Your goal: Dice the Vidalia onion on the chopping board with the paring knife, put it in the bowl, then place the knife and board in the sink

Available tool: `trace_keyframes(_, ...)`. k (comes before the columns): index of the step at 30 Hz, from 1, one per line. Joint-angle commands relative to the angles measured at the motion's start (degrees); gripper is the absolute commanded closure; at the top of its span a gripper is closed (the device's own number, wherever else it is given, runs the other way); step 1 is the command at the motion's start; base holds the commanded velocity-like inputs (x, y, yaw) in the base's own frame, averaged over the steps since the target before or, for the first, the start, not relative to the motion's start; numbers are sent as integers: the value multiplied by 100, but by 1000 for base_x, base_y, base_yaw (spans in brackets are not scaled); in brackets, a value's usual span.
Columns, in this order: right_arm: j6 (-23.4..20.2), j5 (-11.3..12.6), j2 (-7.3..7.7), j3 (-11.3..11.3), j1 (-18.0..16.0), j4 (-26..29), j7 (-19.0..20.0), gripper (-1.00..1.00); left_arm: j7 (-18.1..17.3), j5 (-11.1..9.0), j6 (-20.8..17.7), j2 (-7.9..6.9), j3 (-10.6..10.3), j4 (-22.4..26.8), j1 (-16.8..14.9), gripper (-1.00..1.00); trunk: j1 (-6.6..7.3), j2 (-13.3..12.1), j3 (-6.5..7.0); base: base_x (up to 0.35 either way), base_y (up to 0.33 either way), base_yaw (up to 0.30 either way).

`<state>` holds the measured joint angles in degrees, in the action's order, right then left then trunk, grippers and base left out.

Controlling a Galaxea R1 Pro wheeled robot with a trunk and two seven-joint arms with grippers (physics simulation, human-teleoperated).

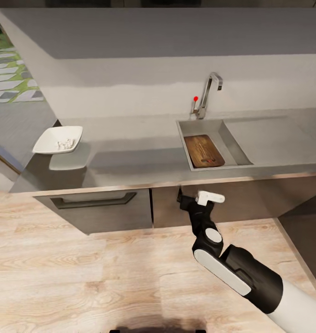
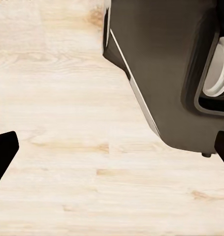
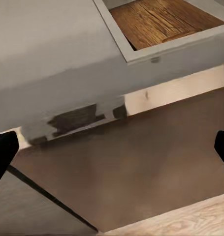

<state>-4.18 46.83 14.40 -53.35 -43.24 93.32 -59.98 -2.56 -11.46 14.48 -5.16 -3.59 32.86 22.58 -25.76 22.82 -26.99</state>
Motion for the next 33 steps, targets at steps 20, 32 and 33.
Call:
trace_keyframes(20,4177,1766,721,-4874,32,-3098,119,-100,515,-49,-340,-213,-12,1352,-48,-100,-2,10,-8,-6,0,0)
trace_keyframes(32,5248,6013,633,-6005,923,-5890,4340,-100,578,-41,-840,-306,-10,1593,-399,-100,-2,10,-8,0,0,0)
trace_keyframes(33,5243,6307,597,-6008,1055,-6001,4629,-100,602,-41,-1000,-308,-10,1439,-575,-100,-2,10,-8,0,0,0)
